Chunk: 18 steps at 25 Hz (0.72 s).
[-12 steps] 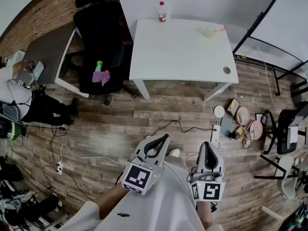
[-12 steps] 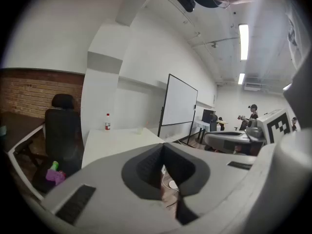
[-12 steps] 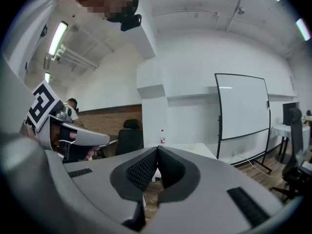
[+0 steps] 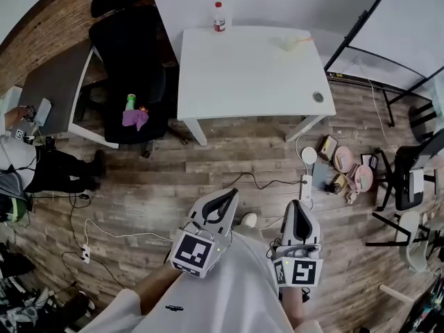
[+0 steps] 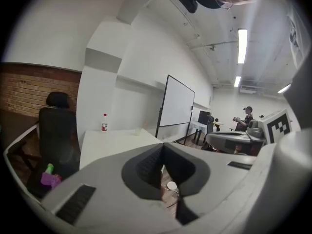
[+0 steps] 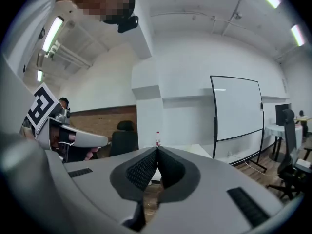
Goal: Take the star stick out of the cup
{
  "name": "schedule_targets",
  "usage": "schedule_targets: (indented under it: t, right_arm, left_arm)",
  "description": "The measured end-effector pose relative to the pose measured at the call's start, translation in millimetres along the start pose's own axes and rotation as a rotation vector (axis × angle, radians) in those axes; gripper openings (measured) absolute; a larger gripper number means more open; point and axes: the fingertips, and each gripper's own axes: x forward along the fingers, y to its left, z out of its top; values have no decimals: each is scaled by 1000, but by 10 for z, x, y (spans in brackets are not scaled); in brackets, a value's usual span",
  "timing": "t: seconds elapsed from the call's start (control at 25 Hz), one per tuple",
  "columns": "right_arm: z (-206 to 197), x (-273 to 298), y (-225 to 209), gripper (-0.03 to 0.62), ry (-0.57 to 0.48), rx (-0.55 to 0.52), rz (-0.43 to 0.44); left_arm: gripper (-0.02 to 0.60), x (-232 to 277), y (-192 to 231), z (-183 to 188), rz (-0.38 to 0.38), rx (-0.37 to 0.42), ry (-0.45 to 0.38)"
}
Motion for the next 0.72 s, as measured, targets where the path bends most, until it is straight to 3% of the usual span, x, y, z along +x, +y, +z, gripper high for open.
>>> schedule_targets:
  t: [0.32,0.6,0.72]
  right_arm:
    - [132,304,362,3,-29,-15,-60]
    - [59,452,639,4,26,-57,-111]
    - [90,537,680,3,36,-60,-125]
  left_arm:
    - [-5,-120,613,65,-25,-1,-26]
    - [-5,-169,1018,53,-57,-80,4]
    - [-5,-75,1143,76,-75,-53,-14]
